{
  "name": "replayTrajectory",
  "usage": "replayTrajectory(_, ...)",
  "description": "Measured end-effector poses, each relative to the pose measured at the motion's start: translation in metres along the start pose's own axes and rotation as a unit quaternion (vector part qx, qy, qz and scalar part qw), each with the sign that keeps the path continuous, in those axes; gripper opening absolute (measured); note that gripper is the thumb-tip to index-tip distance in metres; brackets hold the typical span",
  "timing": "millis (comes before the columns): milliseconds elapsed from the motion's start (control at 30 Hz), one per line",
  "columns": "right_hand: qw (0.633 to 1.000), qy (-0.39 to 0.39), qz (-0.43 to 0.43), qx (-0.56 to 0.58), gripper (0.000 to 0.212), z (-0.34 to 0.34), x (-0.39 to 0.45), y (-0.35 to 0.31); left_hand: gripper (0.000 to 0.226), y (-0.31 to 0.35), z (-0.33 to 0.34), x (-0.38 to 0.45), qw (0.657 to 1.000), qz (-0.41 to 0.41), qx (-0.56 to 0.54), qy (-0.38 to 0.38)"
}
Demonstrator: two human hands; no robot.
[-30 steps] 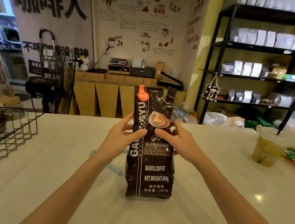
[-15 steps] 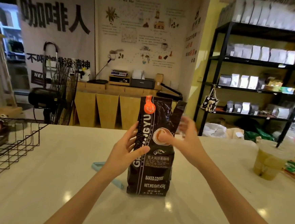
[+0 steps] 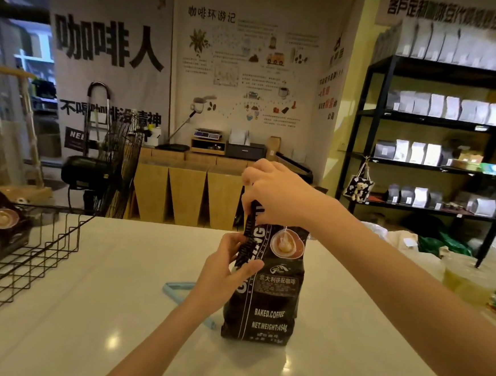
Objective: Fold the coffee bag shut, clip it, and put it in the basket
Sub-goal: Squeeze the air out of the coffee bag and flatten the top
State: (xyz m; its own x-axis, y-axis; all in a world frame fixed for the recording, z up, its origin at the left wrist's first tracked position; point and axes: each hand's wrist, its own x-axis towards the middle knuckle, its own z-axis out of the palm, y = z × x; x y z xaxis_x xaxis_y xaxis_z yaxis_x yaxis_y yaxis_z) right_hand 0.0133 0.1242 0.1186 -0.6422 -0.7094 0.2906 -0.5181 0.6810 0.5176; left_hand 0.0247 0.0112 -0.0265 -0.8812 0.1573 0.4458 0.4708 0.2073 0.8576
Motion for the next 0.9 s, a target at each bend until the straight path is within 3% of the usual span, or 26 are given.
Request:
replayTrajectory(67,1.000,-0.004,-0.004,0.004,0.019,0.000,0.004,0.000,0.032,-0.005,-0.002,0.000,1.000,-0.011,-0.007,-0.008)
replayTrajectory(233,0.999,0.009,0.005,0.042,0.014,0.005,0.003,0.010,0.031,-0.015,-0.001,-0.005,0.998,-0.033,-0.038,0.023)
replayTrajectory(433,0.988,-0.005,0.016,0.152,0.014,0.014,0.002,0.023,0.017,-0.013,0.004,-0.006,0.975,-0.107,-0.184,0.065)
replayTrajectory(567,0.978,-0.004,0.024,0.209,0.011,0.022,0.001,0.030,0.017,-0.015,0.007,-0.006,0.956,-0.142,-0.243,0.081)
replayTrajectory(900,0.952,0.029,0.058,0.300,0.007,0.032,-0.002,0.033,0.018,-0.009,0.015,-0.009,0.943,-0.157,-0.272,0.113)
